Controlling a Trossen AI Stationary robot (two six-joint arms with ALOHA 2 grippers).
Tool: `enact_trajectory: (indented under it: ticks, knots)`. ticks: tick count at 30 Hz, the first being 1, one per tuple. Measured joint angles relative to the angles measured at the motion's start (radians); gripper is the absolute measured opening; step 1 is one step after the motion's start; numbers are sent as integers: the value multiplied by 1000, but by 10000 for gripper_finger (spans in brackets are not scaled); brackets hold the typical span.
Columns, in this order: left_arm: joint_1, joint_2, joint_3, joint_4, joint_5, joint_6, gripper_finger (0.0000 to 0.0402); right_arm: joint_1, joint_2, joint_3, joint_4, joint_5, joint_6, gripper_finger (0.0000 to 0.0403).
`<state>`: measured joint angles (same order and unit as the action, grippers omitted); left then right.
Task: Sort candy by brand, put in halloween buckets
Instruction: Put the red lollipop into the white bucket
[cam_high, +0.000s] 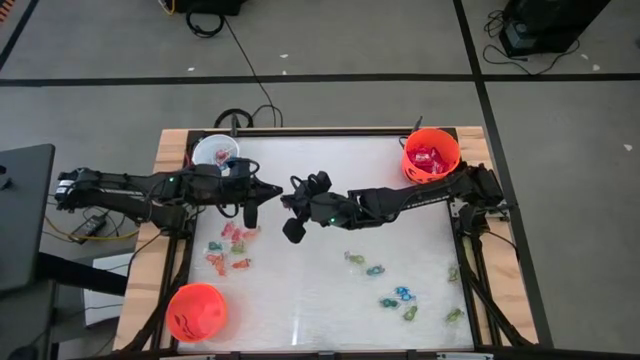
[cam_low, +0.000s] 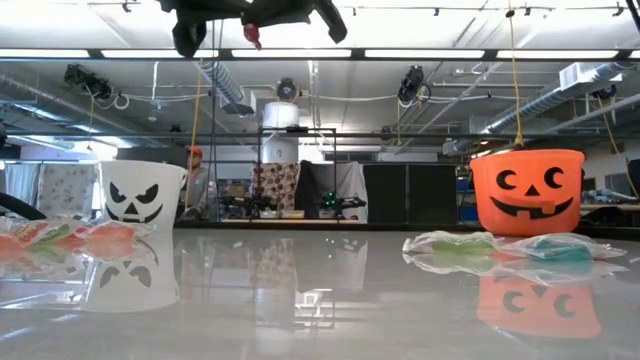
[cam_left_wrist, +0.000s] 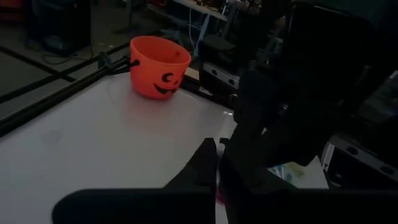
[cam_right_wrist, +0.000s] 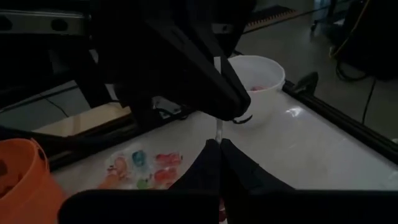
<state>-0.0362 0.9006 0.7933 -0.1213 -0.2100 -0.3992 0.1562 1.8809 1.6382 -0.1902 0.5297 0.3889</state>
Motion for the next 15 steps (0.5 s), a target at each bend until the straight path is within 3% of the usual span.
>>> enact_trajectory:
  ticks: [6, 15]
  knots:
    - [50, -17, 1, -55, -7, 6, 5, -17, 0, 0, 3, -14, 29, 65]
    - [248, -82, 85, -424, -140, 38, 4, -27, 0, 0, -81, 16, 84, 164]
